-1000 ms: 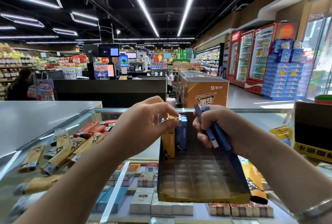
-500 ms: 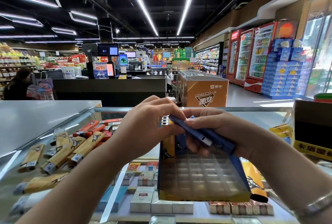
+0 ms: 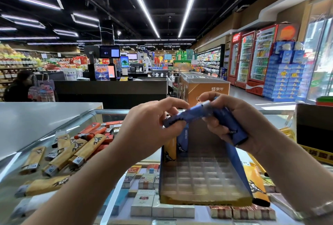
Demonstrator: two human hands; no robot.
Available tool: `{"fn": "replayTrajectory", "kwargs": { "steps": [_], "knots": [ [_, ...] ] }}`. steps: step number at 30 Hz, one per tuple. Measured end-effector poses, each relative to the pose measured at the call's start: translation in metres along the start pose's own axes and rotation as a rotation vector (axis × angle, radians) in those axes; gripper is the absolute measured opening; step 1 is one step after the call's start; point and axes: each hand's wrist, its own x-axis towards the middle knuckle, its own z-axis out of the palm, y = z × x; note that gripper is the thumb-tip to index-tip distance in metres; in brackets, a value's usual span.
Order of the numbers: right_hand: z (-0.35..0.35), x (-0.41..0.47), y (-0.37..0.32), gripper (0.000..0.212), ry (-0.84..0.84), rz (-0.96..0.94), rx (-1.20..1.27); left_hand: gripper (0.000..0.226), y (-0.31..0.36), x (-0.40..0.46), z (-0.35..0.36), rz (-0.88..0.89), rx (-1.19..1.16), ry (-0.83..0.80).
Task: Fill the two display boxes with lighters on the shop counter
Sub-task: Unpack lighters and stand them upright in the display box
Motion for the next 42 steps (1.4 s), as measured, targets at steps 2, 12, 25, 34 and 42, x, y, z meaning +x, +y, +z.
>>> {"fn": "replayTrajectory", "kwargs": {
  "steps": [2,12,25,34,42],
  "knots": [
    [-0.004,0.002,-0.001,0.018,0.043,-0.008,-0.033,0.026,0.000,0.001,0.000,-0.059,-0.099,-0.002],
    [-0.010,0.010,0.009,0.021,0.210,0.042,-0.208,0.023,-0.005,0.004,-0.002,-0.205,-0.616,-0.005],
    [-0.008,0.009,0.010,0.021,0.219,0.054,-0.283,0.053,-0.007,-0.005,0.018,-0.133,-0.136,-0.117],
    [-0.007,0.007,0.010,0.021,0.204,0.049,-0.308,0.023,-0.007,-0.006,0.022,-0.078,0.008,-0.089],
    [-0.009,0.008,0.010,0.020,0.193,0.049,-0.319,0.009,-0.005,-0.002,0.020,0.083,0.239,-0.060]
  ]
}}
